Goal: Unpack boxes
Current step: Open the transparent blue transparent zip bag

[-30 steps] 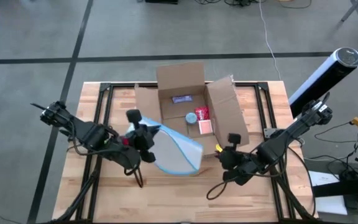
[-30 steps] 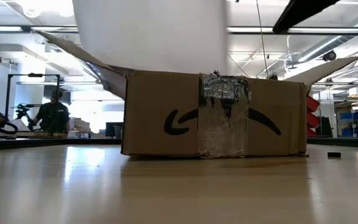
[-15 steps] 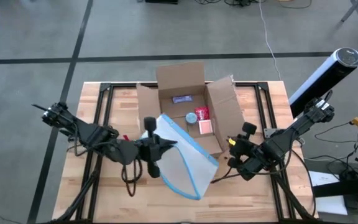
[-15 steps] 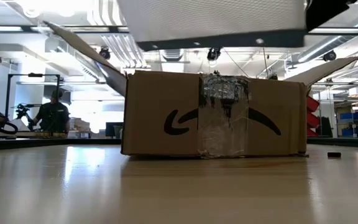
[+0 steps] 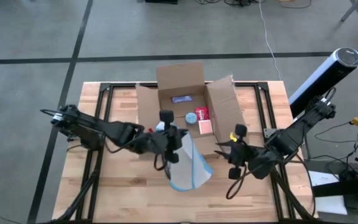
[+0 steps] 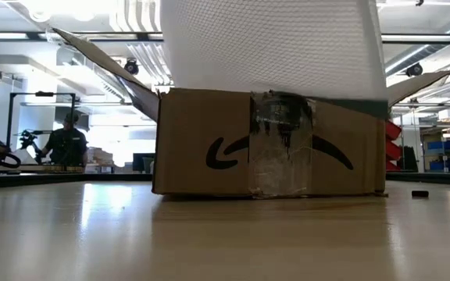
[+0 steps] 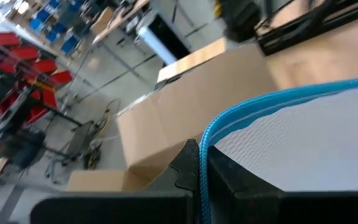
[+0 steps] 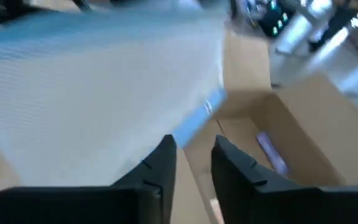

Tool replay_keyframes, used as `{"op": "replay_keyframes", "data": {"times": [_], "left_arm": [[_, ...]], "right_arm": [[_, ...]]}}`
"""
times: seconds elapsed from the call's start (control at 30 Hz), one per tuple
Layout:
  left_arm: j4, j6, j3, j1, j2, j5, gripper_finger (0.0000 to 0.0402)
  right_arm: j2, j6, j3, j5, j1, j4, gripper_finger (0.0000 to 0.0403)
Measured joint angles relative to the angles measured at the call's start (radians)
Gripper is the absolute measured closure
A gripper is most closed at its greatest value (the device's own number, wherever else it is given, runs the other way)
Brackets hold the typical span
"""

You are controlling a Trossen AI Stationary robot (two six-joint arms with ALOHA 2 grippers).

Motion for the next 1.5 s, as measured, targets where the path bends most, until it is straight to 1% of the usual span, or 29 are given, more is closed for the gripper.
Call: {"op": "replay_keyframes", "data": {"times": [0.17,0.3,0.37,0.43,0.63,0.8,1.0,1.1,1.27,1.37,1.5], "left_arm": [[0.01,0.007,0.0,0.057,0.013,0.006,0.0402],[0.043,0.028,0.0,0.069,0.014,0.015,0.0402],[0.056,0.035,0.0,0.07,0.014,0.017,0.0402],[0.057,0.035,0.0,0.07,0.014,0.016,0.0402],[0.057,0.035,0.0,0.071,0.014,0.016,0.0402],[0.061,0.035,0.0,0.073,0.014,0.016,0.0402],[0.06,0.036,0.0,0.073,0.014,-0.002,0.0402],[0.06,0.041,0.0,0.073,0.014,-0.031,0.0402],[0.07,0.061,0.0,0.072,0.009,-0.084,0.0402],[0.091,0.066,0.0,0.071,-0.003,-0.092,0.0402],[0.127,0.098,0.0,0.06,-0.004,-0.103,0.0402]], "right_arm": [[0.019,-0.094,0.025,0.001,-0.061,0.089,0.0243],[0.046,-0.177,0.056,-0.012,-0.125,0.179,0.0202],[0.066,-0.213,0.081,-0.017,-0.157,0.208,0.0185],[0.087,-0.242,0.107,-0.044,-0.187,0.223,0.0169],[0.148,-0.249,0.194,-0.126,-0.261,0.227,0.0137],[0.202,-0.248,0.228,-0.196,-0.31,0.224,0.0119],[0.243,-0.239,0.241,-0.215,-0.334,0.207,0.0104],[0.243,-0.209,0.242,-0.215,-0.335,0.166,0.01],[0.243,-0.131,0.242,-0.196,-0.335,0.045,0.0103],[0.243,-0.086,0.242,-0.17,-0.337,-0.023,0.0106],[0.243,-0.063,0.242,-0.16,-0.339,-0.061,0.0107]]}}
